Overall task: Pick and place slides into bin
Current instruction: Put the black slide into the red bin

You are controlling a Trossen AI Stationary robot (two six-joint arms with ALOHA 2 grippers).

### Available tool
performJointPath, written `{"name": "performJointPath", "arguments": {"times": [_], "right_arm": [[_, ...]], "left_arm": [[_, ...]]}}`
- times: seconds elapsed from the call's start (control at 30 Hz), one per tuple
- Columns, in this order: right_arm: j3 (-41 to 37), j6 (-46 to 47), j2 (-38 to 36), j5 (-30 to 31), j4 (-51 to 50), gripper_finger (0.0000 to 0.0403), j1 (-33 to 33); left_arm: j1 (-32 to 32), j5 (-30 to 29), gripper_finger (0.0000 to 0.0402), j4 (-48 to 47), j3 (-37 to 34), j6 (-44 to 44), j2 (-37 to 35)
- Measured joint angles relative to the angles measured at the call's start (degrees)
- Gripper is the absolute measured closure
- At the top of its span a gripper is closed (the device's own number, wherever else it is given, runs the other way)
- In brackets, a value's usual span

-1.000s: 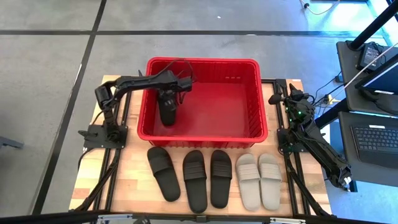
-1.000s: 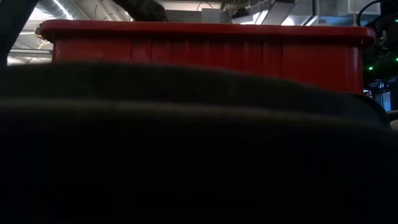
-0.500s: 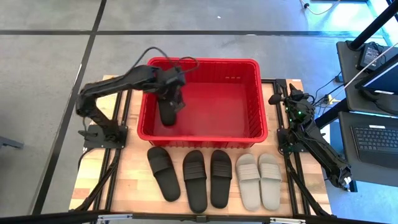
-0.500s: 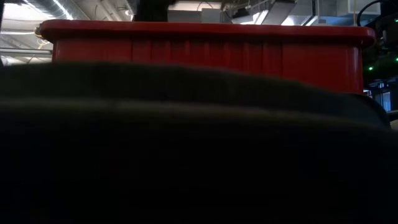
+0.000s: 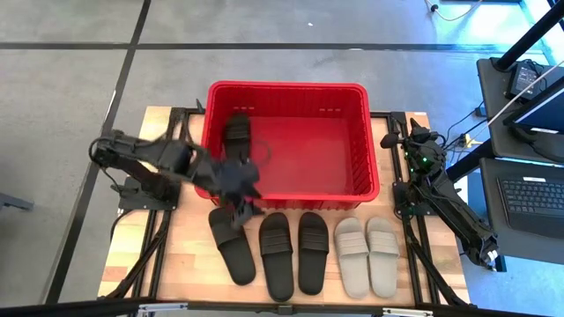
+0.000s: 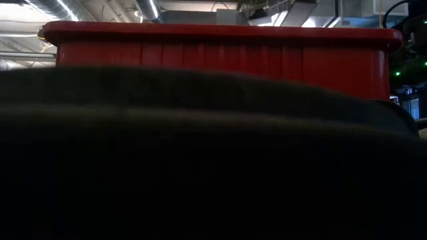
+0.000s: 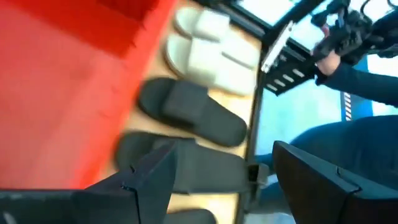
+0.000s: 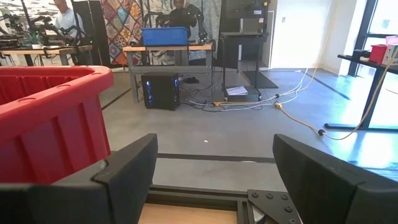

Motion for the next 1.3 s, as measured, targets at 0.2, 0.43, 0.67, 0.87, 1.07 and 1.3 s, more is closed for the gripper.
{"name": "performJointPath", "arguments": {"times": [0.2, 0.43, 0.67, 0.87, 1.07, 1.3], "right_arm": [[0.0, 0.0, 0.0, 0.0, 0.0, 0.0083, 0.0], [0.0, -0.1, 0.0, 0.0, 0.0, 0.0083, 0.0], [0.0, -0.2, 0.0, 0.0, 0.0, 0.0083, 0.0], [0.0, -0.8, 0.0, 0.0, 0.0, 0.0083, 0.0], [0.0, -2.9, 0.0, 0.0, 0.0, 0.0083, 0.0], [0.0, -2.9, 0.0, 0.0, 0.0, 0.0083, 0.0]], "left_arm": [[-9.9, -6.0, 0.0147, -0.3, 0.0, -10.6, 6.1], [-17.1, -9.3, 0.0147, 0.0, -0.1, -20.6, 14.7], [-20.7, -14.1, 0.0147, 3.2, -0.1, -27.1, 19.6], [-21.4, -17.9, 0.0158, 3.8, -0.1, -29.3, 19.9], [-20.9, -16.4, 0.0172, -4.2, -0.1, -29.1, 19.9], [-21.1, -15.0, 0.0175, -9.2, -0.1, -29.6, 19.9]]}}
